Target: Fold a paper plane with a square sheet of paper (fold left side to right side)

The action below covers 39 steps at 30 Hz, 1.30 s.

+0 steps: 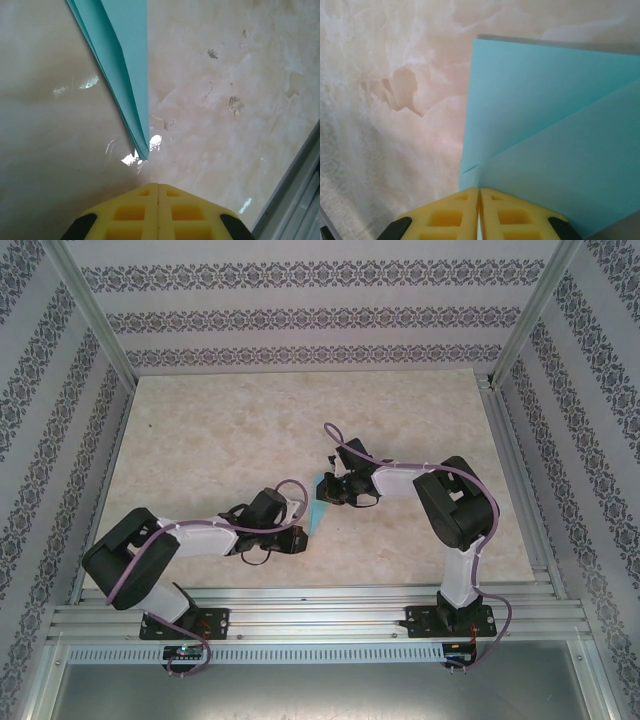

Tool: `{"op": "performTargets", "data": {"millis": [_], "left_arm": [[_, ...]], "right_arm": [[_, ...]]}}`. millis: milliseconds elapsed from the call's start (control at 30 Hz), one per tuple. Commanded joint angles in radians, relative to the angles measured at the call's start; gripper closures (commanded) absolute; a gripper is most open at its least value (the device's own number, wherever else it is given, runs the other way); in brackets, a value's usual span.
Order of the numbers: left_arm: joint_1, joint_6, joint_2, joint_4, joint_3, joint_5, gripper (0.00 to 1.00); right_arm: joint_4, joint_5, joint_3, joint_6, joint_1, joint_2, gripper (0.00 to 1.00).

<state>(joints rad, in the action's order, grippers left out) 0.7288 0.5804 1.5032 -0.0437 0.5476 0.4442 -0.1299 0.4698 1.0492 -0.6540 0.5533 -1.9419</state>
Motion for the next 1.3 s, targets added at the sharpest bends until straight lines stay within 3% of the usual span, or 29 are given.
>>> {"op": "performTargets", "data": {"millis": [0, 100, 267, 367, 467, 633, 800, 1000, 1267], "left_arm": [[-0.032, 0.025, -0.069, 0.037, 0.039, 0.036, 0.94], [-0.06, 0.031, -0.083, 0.052, 0.078, 0.048, 0.94], [-0.131, 0.062, -0.105, 0.083, 0.112, 0.016, 0.8], [-0.182, 0.078, -0.14, 0.102, 0.115, -0.029, 0.66], [-0.227, 0.091, -0.176, 0.138, 0.119, -0.095, 0.64], [-0.248, 0.089, -0.229, 0.243, 0.143, -0.3, 0.55], [-0.25, 0.089, -0.236, 0.255, 0.137, -0.35, 0.49], [-0.25, 0.086, -0.221, 0.235, 0.119, -0.332, 0.47], [-0.25, 0.079, -0.232, 0.232, 0.11, -0.322, 0.46]], "right_arm": [[-0.008, -0.064, -0.023, 0.006, -0.016, -0.036, 0.89], [0.0, -0.053, -0.022, -0.001, -0.017, -0.01, 0.88], [-0.067, -0.094, -0.008, 0.025, -0.021, 0.093, 0.75], [-0.173, -0.178, 0.017, 0.071, -0.019, 0.178, 0.68], [-0.299, -0.311, 0.044, 0.107, 0.003, 0.246, 0.61], [-0.449, -0.545, 0.096, 0.095, 0.108, 0.262, 0.46], [-0.47, -0.658, 0.145, 0.032, 0.203, 0.195, 0.34], [-0.508, -0.692, 0.244, 0.022, 0.233, 0.072, 0.36], [-0.512, -0.672, 0.216, 0.013, 0.222, 0.059, 0.56]]}}
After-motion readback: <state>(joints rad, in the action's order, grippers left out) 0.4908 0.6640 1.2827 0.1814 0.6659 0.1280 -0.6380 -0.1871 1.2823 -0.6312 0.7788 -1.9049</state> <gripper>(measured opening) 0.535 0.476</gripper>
